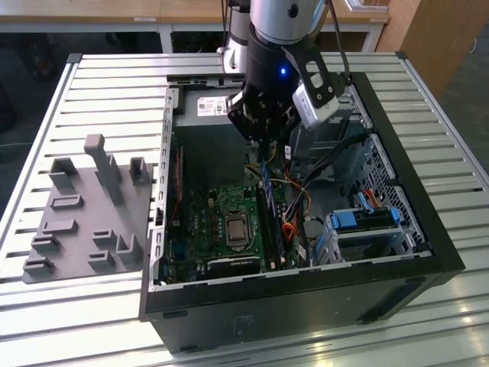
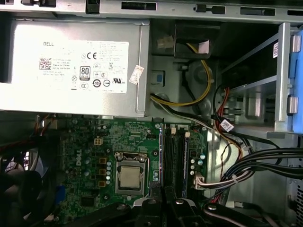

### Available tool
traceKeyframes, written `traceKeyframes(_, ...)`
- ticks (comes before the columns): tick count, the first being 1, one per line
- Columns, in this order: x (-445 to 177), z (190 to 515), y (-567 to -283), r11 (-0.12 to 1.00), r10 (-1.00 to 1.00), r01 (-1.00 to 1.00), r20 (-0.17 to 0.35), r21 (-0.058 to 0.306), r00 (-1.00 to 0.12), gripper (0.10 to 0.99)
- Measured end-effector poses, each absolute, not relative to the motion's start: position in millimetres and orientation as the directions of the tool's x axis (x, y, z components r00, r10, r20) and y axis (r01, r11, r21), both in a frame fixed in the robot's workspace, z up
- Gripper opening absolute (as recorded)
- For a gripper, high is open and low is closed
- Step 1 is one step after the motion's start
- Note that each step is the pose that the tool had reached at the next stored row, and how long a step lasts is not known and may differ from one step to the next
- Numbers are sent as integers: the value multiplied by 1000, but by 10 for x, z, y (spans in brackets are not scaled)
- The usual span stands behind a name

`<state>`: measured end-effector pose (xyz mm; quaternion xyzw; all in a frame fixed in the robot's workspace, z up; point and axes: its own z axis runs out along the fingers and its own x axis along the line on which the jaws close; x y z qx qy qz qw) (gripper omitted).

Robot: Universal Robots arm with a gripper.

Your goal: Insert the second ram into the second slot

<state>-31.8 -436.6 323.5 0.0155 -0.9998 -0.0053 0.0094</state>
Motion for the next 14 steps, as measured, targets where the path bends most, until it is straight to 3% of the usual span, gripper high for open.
traceKeyframes(14, -318, 3172, -4366, 999, -31, -31, 19, 11, -999, 137)
